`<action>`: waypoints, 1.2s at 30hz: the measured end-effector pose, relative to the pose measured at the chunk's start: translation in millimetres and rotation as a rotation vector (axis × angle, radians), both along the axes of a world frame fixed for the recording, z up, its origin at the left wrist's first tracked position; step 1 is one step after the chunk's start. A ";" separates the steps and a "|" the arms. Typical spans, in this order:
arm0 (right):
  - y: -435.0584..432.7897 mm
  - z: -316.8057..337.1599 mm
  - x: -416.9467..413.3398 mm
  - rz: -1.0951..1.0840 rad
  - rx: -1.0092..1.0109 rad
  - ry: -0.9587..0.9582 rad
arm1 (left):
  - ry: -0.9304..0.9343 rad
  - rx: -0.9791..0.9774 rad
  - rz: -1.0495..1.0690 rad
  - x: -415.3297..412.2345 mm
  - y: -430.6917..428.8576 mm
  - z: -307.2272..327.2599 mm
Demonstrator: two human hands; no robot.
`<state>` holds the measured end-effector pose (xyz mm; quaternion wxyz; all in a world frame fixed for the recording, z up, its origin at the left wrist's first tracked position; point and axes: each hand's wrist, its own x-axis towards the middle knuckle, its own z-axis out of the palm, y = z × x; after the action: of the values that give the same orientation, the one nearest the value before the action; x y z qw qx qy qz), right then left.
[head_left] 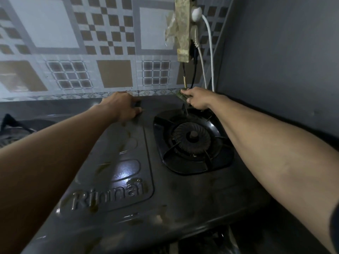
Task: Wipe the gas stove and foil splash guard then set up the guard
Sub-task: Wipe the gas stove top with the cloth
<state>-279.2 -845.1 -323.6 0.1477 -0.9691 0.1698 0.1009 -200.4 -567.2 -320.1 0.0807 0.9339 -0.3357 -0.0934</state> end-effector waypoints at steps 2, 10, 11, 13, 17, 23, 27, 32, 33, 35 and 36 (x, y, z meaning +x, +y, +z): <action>10.9 0.4 5.1 0.016 0.027 -0.002 | -0.024 0.022 0.001 2.9 6.9 0.5; 19.0 17.9 9.6 0.029 -0.006 0.039 | -0.027 0.043 0.017 -1.7 13.4 2.1; 22.1 18.5 8.9 0.023 -0.005 0.046 | -0.026 0.056 0.017 -1.6 14.6 -1.7; 104.8 17.7 43.1 0.132 0.059 0.026 | -0.029 0.083 0.131 10.3 94.2 2.2; 117.7 14.2 47.7 0.152 0.020 0.010 | -0.047 0.081 0.122 12.1 92.1 1.1; 127.1 8.1 47.2 0.144 0.024 -0.013 | -0.031 0.093 0.089 17.2 93.1 2.7; 148.2 6.3 45.4 0.138 0.072 -0.032 | -0.070 0.195 0.120 10.3 104.1 14.6; 178.3 5.9 42.5 0.193 0.040 -0.073 | -0.066 0.285 0.134 7.6 129.3 23.0; 184.0 6.0 41.6 0.211 0.033 -0.086 | -0.062 0.302 0.132 9.6 135.4 20.9; 194.0 6.5 40.4 0.226 0.005 -0.112 | -0.063 0.321 0.123 9.9 146.4 19.1; 198.4 5.8 40.9 0.234 -0.019 -0.123 | -0.060 0.328 0.118 9.1 150.9 19.0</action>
<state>-238.3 -646.6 -317.9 0.1358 -0.9880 0.0471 0.0564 -191.3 -416.3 -301.1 -0.0772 0.9550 -0.2627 -0.1141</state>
